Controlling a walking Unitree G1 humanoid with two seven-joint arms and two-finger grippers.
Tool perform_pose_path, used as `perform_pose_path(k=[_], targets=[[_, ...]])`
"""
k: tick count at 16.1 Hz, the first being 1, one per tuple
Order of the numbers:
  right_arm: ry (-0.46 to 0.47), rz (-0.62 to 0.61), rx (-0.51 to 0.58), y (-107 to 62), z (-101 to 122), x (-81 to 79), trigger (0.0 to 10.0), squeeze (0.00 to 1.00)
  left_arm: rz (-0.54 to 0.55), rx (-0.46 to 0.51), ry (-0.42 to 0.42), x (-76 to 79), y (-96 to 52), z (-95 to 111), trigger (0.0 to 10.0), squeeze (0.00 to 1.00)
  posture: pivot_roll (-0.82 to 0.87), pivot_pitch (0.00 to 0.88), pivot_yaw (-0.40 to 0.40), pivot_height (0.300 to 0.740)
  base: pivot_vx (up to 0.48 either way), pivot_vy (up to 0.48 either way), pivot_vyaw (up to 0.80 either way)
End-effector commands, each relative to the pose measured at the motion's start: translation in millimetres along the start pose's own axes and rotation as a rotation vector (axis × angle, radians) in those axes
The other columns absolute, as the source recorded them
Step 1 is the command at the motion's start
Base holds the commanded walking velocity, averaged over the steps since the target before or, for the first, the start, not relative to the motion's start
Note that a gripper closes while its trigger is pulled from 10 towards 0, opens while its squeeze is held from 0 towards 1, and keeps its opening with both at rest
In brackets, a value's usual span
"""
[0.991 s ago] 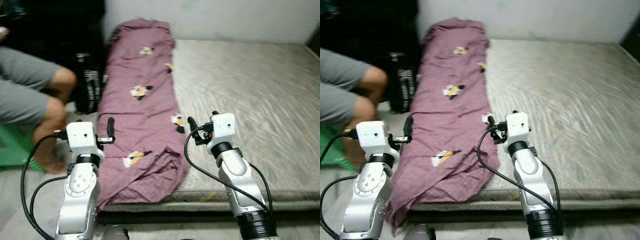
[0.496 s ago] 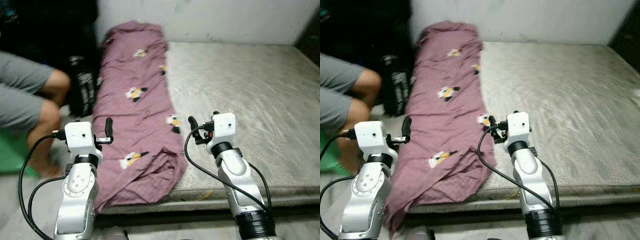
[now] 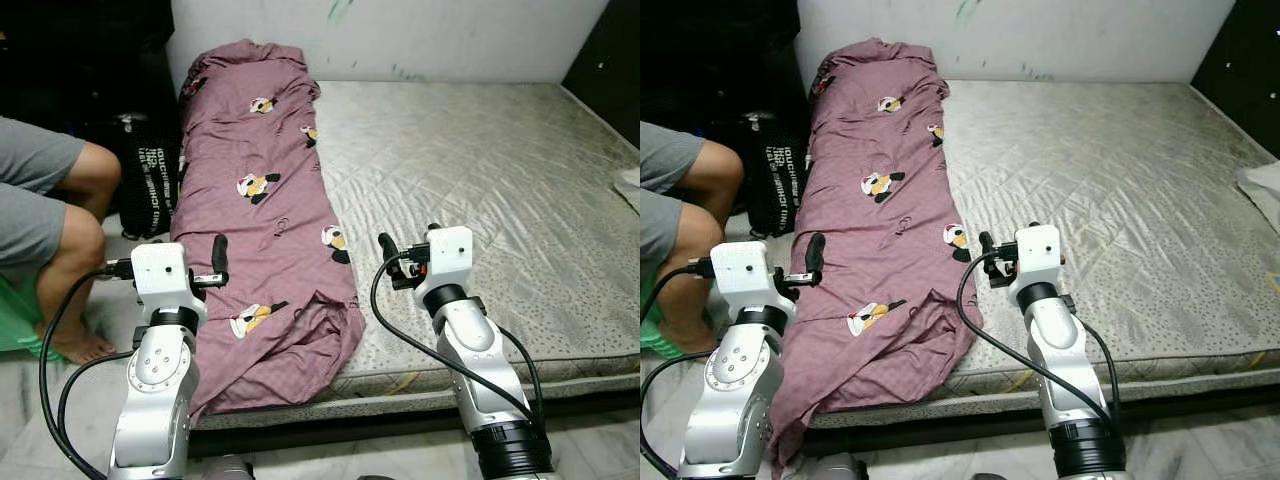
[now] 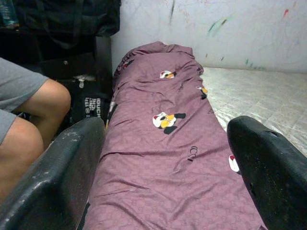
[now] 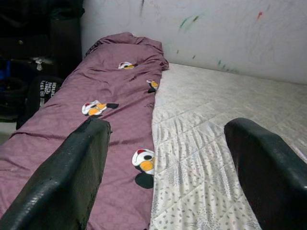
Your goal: Clean up the room
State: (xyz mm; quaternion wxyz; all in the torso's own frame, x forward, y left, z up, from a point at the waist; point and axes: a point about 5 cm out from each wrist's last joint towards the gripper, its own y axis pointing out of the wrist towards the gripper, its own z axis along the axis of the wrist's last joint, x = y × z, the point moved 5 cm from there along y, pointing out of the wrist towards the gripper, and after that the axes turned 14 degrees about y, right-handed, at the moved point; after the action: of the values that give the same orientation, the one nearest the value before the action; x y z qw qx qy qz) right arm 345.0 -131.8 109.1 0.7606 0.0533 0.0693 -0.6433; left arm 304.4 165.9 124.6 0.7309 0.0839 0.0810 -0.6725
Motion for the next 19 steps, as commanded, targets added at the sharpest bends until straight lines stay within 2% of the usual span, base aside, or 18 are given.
perform_pose_path(k=[1,7,17,19], targets=[[0.004,-0.009,-0.005,1.7,1.2,2.5,10.0,0.0,-0.009,-0.013,0.003,1.3,1.1,-2.3,10.0,0.0,0.03,0.004,-0.051,0.74,0.0,0.48,0.0],[0.003,-0.011,-0.005,1.9,1.2,3.1,10.0,0.0,-0.01,0.004,-0.003,1.8,0.7,0.4,10.0,0.0,0.03,0.003,-0.051,0.74,0.0,0.447,0.0],[0.001,-0.004,-0.016,1.7,-1.4,2.2,10.0,0.0,-0.014,0.01,-0.003,2.7,-1.0,1.0,10.0,0.0,0.03,0.004,-0.055,0.74,0.0,0.0,-0.04],[0.002,-0.003,-0.013,1.2,-0.9,2.3,10.0,0.0,-0.012,0.005,-0.007,2.7,-1.3,0.4,10.0,0.0,0.03,0.007,-0.056,0.722,0.0,0.0,0.0]])
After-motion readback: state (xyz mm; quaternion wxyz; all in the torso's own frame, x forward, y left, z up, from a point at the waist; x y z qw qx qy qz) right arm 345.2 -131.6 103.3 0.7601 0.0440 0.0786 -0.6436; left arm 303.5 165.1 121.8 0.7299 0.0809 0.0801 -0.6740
